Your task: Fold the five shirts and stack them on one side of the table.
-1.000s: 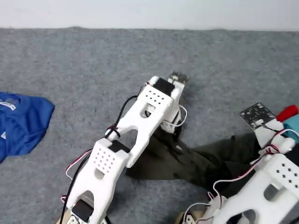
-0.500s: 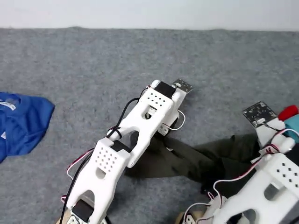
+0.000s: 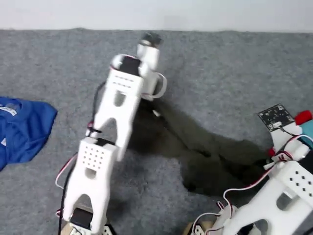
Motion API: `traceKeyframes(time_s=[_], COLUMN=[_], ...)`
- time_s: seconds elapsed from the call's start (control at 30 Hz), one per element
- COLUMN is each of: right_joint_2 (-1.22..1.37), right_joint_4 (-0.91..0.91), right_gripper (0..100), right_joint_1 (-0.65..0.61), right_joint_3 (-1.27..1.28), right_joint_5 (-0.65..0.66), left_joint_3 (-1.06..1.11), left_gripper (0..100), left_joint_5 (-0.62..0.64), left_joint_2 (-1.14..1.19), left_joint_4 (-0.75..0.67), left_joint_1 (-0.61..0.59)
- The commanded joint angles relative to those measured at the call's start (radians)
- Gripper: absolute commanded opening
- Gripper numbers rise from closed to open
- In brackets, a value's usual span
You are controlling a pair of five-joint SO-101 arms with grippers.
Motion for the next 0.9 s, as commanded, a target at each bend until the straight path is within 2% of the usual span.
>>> traceKeyframes(time_s=[0.0,0.1,0.2,0.37,0.53,0.63,0.73,0.87], right_joint_2=[0.002,0.002,0.002,-0.007,0.001,0.001,0.004,0.061], right_joint_4=[-0.016,-0.016,-0.018,-0.007,-0.016,-0.064,-0.127,-0.174], right_gripper=[32.9,32.9,32.9,32.9,32.9,32.9,32.9,32.9], right_joint_1=[0.007,0.007,0.005,-0.028,-0.093,-0.237,-0.446,-0.733], right_joint_3=[-0.003,-0.003,0.014,0.058,0.058,0.055,0.055,0.055], right_joint_5=[-0.009,-0.009,-0.009,-0.009,-0.015,-0.064,-0.138,-0.172], left_joint_3=[-0.120,-0.127,-0.119,-0.117,-0.128,-0.194,-0.219,-0.085], left_gripper=[1,2,8,23,25,25,25,25], left_joint_5=[0.095,0.170,0.203,0.242,0.238,0.241,0.238,0.183], left_joint_2=[-0.011,-0.009,0.006,0.026,0.014,-0.021,-0.066,-0.178], left_joint_4=[-0.061,-0.129,-0.132,-0.060,-0.005,0.018,0.028,0.031], left_joint_1=[-0.163,-0.282,-0.342,-0.351,-0.351,-0.391,-0.428,-0.457])
